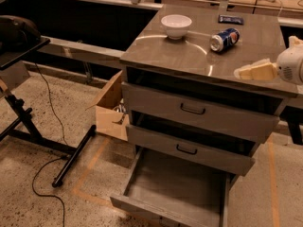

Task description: Place pepsi can into bottom drawer

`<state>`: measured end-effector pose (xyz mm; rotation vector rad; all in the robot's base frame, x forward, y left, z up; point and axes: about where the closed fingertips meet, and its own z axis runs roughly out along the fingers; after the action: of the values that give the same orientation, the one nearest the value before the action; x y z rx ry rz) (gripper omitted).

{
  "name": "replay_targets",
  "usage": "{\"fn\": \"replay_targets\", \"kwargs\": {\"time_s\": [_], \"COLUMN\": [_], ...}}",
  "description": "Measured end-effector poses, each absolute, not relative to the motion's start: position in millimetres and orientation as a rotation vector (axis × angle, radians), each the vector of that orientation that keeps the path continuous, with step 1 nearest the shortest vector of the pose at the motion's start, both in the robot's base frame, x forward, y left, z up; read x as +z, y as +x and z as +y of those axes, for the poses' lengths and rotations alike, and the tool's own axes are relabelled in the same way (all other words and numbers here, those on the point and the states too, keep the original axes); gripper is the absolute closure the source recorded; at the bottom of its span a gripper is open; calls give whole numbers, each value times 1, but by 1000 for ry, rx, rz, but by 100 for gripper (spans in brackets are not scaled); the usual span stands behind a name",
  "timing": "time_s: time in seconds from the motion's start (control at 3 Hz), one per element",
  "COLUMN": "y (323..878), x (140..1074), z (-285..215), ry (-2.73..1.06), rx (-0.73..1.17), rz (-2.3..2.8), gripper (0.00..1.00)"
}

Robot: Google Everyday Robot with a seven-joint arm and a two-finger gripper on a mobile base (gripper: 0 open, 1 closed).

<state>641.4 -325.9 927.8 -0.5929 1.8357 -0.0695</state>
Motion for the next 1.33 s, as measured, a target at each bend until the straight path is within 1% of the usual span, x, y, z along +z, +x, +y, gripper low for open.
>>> {"fn": "replay_targets", "kwargs": {"time_s": [0.33,0.67,1.33], "y": [641,653,708], "x": [927,923,908], "z": [-326,-328,-329], "ry": [-594,-521,-303], "rx": [-68,-69,-75], "rz": [1837,1836,1808], "gripper": [0,0,0]}}
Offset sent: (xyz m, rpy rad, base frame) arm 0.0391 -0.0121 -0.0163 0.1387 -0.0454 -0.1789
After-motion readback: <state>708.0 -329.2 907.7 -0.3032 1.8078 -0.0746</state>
